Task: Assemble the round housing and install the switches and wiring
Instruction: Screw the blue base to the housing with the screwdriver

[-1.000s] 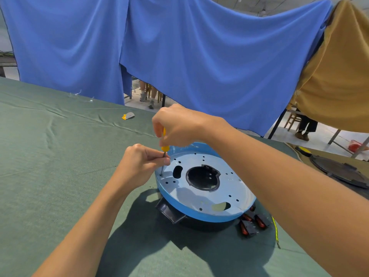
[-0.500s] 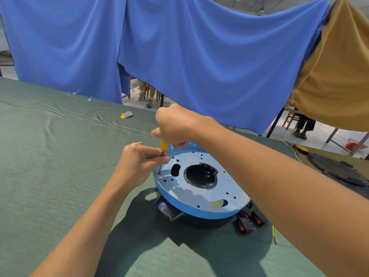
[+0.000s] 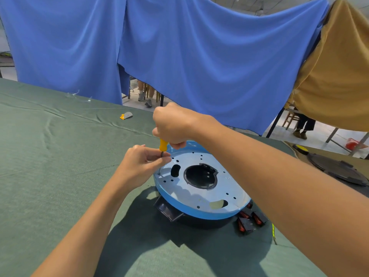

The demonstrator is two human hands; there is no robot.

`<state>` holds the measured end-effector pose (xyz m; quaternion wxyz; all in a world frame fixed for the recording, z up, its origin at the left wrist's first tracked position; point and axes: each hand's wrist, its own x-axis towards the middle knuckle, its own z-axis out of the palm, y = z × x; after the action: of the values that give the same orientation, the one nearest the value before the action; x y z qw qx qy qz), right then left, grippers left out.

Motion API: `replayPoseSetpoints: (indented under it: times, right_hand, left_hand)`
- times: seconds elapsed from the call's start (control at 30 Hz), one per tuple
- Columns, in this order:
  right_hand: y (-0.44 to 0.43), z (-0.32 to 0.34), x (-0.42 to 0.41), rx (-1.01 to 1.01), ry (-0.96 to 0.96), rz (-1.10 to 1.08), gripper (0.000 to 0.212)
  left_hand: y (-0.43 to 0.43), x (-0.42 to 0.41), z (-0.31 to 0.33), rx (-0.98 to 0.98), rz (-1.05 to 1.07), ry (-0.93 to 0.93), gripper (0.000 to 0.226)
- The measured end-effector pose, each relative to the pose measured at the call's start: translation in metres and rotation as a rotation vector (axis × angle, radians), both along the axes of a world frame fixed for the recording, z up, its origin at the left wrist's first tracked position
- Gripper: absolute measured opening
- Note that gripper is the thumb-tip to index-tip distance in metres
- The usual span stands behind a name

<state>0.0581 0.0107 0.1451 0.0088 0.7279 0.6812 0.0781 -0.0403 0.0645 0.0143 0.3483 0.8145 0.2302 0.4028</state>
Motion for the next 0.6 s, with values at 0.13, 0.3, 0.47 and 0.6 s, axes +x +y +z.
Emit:
replayPoseSetpoints:
  times: [0.13,0.3,0.47,0.6]
  right_hand:
    - [0.001,-0.003,0.0,0.0,-0.023,-0.018,0.036]
    - [-0.003,0.01,-0.002,-0.093,-0.004,0.036,0.027]
    - [-0.003,0.012,-0.002,-0.057,-0.054,0.078,0.016]
    - [0.0,0.0,0.002,0.013,-0.001,0.016,0.039]
  left_hand:
    - [-0.001,0.002,-0.001,0.05,0.089,-0.025,0.002]
    - [0.0,0.0,0.002,0.028,-0.007,-0.022,0.017]
    - [0.005,-0.001,-0.001,0.016,-0.057,0.026,0.017]
    - [0.001,0.003,-0.004,0.029,0.026,-0.01,0.004]
